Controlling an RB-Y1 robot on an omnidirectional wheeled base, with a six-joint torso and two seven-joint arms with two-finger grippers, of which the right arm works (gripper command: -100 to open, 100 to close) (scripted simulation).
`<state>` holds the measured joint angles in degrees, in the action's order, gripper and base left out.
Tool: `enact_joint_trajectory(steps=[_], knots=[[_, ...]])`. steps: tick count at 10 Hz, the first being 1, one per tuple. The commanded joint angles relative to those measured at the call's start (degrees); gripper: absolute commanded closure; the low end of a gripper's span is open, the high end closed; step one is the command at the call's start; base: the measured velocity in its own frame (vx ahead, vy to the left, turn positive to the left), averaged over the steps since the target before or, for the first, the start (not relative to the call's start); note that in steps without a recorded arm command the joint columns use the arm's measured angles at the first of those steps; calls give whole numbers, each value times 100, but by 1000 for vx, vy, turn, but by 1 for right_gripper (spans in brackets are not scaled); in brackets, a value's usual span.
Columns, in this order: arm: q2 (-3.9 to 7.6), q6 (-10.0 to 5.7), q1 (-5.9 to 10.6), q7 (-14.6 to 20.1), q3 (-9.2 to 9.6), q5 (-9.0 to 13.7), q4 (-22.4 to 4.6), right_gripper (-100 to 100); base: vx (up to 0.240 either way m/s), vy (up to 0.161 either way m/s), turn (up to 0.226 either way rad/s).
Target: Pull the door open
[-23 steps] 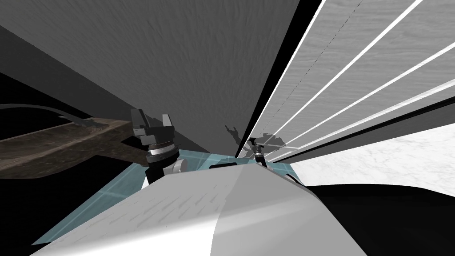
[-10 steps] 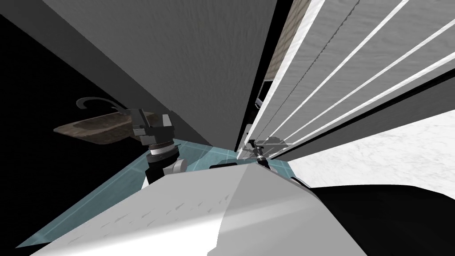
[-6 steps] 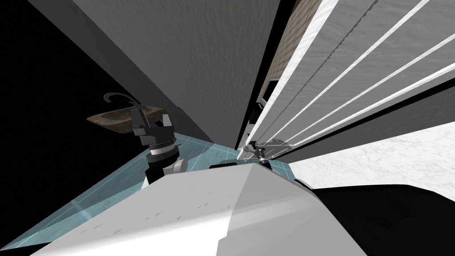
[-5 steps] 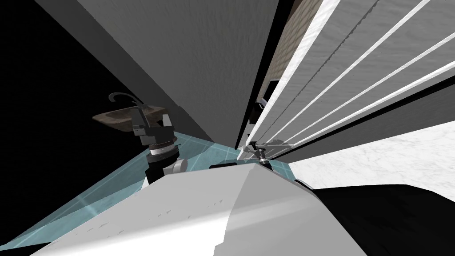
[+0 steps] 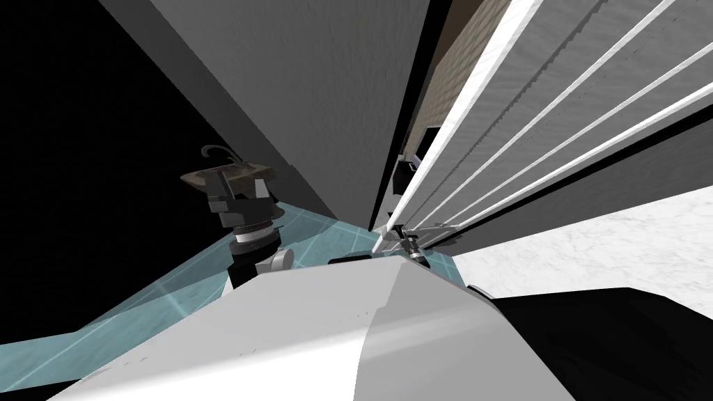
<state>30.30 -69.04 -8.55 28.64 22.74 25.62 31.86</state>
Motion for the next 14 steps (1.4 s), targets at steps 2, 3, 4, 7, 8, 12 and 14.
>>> enact_joint_trajectory(steps=[2, 3, 4, 7, 8, 12, 14], knots=[[42, -197, -63, 55, 86, 29, -99, 100, -206, -70, 239], [58, -270, -86, 76, 118, 39, -135, 100, -218, -125, 207], [74, -346, -110, 97, 152, 50, -173, 100, -213, -81, 153], [107, -501, -160, 141, 219, 73, -250, 100, -202, -49, 136], [137, -640, -204, 180, 280, 93, -320, 100, -184, -60, 202], [48, -543, -157, 86, 247, 105, -289, 100, -140, -46, 135], [-40, -351, -102, -54, 152, 129, -181, 100, -229, -53, 187]])
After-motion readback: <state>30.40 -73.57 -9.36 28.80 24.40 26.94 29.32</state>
